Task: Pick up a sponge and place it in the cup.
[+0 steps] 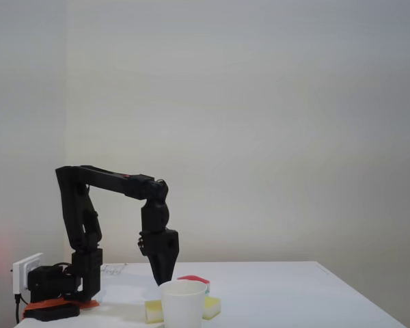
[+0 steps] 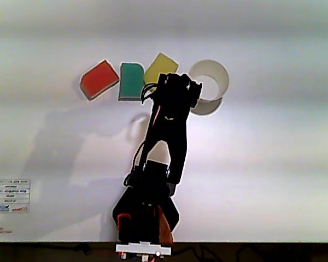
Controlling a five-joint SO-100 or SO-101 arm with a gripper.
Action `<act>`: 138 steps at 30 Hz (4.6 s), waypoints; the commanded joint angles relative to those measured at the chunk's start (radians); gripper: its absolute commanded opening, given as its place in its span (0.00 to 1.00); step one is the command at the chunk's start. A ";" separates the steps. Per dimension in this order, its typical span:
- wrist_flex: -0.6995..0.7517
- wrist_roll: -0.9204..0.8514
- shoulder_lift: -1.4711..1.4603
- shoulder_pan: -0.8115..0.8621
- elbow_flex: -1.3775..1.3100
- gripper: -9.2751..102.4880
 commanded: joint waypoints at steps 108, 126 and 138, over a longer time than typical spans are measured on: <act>0.252 -0.272 0.006 -0.049 -0.371 0.08; 0.242 -0.457 -0.037 0.055 -0.532 0.08; 0.236 -0.634 -0.084 0.173 -0.606 0.08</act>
